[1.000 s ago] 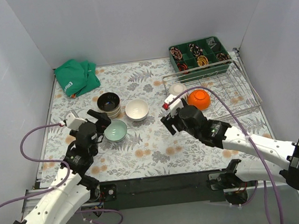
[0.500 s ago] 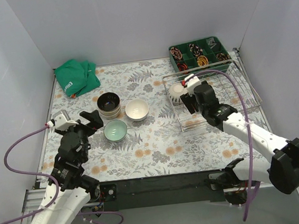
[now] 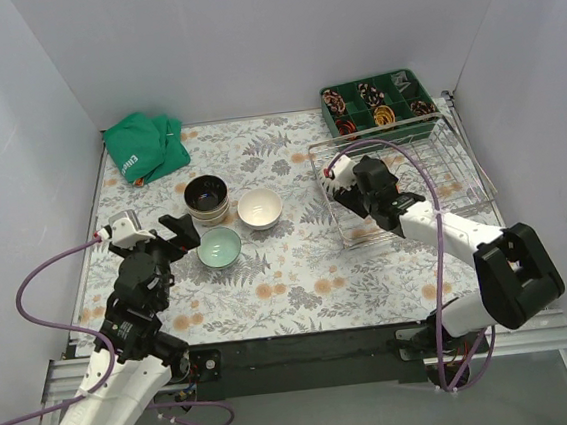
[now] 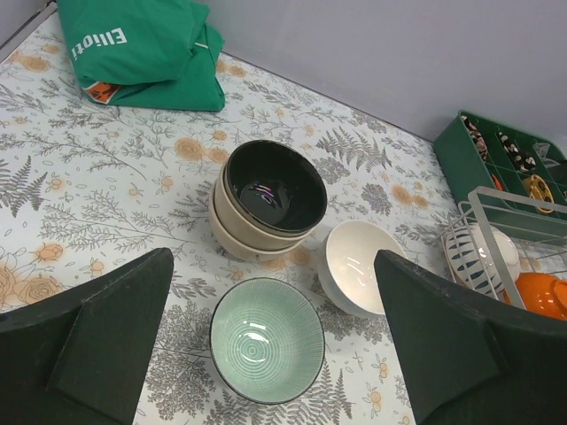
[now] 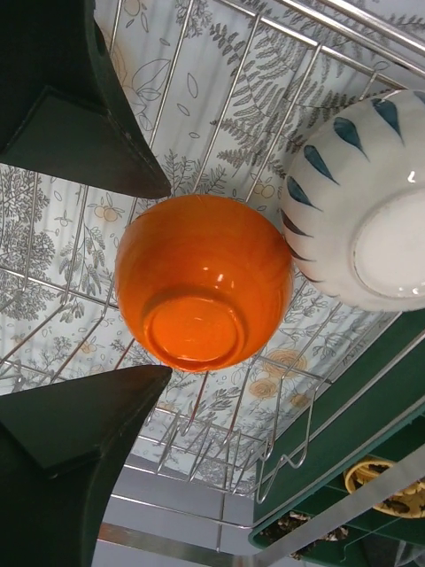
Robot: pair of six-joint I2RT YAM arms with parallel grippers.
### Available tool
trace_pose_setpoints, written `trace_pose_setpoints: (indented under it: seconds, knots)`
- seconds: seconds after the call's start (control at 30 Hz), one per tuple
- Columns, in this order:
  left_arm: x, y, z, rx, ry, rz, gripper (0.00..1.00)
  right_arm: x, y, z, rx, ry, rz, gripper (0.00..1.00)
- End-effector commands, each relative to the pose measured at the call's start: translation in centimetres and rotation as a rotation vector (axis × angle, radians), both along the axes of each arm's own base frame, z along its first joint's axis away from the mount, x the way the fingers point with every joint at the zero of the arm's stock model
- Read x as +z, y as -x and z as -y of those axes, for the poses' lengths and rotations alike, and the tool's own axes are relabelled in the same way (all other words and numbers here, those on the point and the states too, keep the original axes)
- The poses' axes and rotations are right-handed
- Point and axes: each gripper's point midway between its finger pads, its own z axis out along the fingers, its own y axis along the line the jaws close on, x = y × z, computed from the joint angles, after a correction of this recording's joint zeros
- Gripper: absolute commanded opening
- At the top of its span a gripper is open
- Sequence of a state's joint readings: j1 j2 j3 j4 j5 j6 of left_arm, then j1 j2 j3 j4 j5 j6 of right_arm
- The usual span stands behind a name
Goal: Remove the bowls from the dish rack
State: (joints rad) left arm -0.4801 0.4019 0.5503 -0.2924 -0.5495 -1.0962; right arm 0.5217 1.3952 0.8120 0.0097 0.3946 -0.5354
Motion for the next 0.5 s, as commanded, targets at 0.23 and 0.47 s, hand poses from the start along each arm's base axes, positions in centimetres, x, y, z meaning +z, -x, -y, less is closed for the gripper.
trace_pose_setpoints:
  seconds: [0.23, 0.47]
  knots:
    - [-0.6, 0.1, -0.2, -0.001, -0.031, -0.011, 0.98, -1.2, -2.3, -0.4, 0.071, 0.126, 0.002, 0.84]
    - [-0.9, 0.0, -0.1, -0.005, -0.043, -0.024, 0.98, -3.7, -2.1, 0.5, 0.054, 0.196, -0.051, 0.84]
